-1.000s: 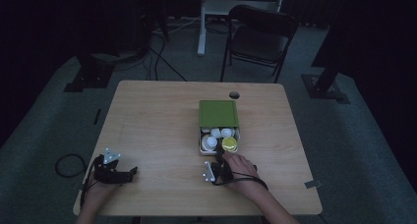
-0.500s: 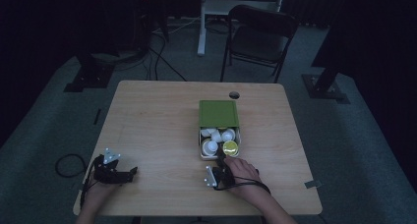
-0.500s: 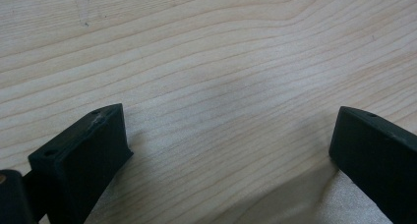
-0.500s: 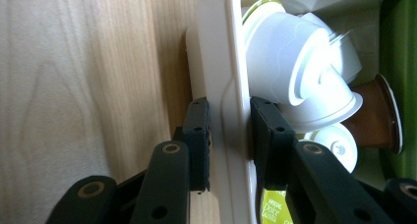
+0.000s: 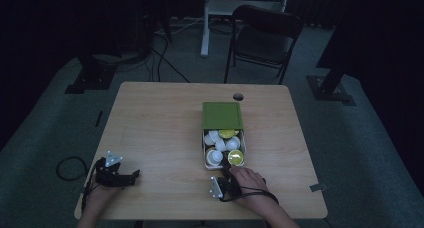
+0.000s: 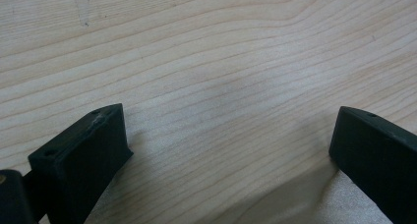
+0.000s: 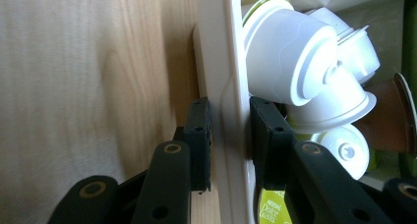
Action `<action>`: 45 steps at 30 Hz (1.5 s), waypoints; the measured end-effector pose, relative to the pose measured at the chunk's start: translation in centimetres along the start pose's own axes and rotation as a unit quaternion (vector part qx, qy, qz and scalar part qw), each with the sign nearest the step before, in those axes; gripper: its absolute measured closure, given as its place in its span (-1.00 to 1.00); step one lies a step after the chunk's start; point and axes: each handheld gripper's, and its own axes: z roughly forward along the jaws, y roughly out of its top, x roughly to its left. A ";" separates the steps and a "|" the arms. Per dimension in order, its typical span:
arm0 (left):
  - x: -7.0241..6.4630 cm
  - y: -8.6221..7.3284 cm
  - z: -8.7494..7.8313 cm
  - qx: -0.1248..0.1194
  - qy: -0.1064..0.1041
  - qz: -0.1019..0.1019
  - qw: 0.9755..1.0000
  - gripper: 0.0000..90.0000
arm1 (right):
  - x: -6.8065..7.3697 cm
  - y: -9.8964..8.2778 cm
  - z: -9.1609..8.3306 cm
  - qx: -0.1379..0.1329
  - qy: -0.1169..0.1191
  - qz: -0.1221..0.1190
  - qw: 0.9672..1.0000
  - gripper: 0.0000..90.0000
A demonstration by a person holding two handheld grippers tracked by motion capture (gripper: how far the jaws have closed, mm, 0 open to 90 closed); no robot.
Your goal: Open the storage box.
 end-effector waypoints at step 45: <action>0.0 0.0 0.0 0.000 0.000 0.000 1.000 -0.97 | -0.7 0.4 -3.7 -0.048 0.057 0.060 0.995 0.22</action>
